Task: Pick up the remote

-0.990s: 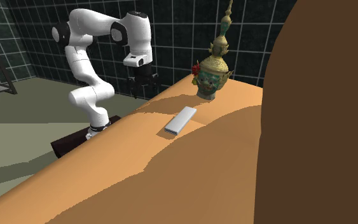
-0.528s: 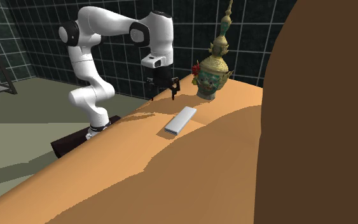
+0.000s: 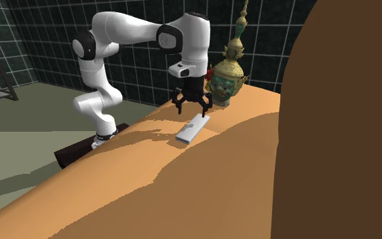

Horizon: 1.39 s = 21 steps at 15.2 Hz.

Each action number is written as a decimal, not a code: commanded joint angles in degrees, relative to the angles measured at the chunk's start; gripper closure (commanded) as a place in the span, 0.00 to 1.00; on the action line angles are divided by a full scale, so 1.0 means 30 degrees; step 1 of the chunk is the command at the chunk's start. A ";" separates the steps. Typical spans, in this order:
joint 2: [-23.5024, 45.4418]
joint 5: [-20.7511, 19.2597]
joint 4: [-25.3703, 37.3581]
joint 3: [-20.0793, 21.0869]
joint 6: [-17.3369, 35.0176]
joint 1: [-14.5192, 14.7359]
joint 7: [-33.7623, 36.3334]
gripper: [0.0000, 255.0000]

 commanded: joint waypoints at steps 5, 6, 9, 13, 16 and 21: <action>0.1223 -0.0426 0.0528 -0.0152 0.0613 0.0198 0.1407 0.00; 0.1206 -0.0422 0.0247 -0.0157 0.0877 0.0186 0.1407 0.00; 0.1179 -0.0419 -0.0452 -0.0170 0.1549 0.0157 0.1407 0.00; 0.1233 -0.0433 -0.0348 -0.0165 0.1497 0.0175 0.1427 1.00; 0.1262 -0.0441 -0.0323 -0.0159 0.1499 0.0189 0.1447 1.00; 0.1187 -0.0419 -0.0183 -0.0164 0.1289 0.0167 0.1407 1.00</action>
